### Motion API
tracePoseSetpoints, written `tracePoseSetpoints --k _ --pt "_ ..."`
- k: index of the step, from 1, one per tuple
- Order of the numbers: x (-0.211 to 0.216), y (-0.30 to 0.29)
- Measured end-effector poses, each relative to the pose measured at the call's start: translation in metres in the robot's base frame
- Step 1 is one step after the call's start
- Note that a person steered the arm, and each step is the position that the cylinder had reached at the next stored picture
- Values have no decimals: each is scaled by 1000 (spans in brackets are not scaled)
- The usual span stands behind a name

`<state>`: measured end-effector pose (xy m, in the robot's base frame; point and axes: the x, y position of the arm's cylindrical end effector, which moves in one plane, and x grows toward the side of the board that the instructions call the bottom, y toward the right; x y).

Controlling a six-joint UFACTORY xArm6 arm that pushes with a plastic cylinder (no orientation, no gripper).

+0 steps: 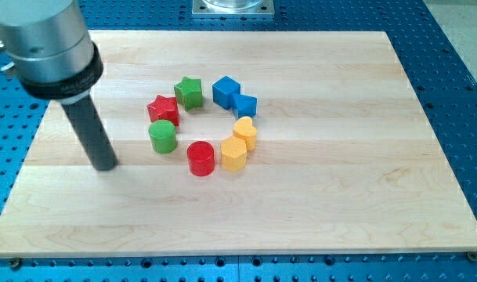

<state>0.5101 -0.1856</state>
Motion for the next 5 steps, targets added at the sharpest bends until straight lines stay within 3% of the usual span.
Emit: tracePoseSetpoints --k 3,5 --pt "32 49" --pt "106 109"
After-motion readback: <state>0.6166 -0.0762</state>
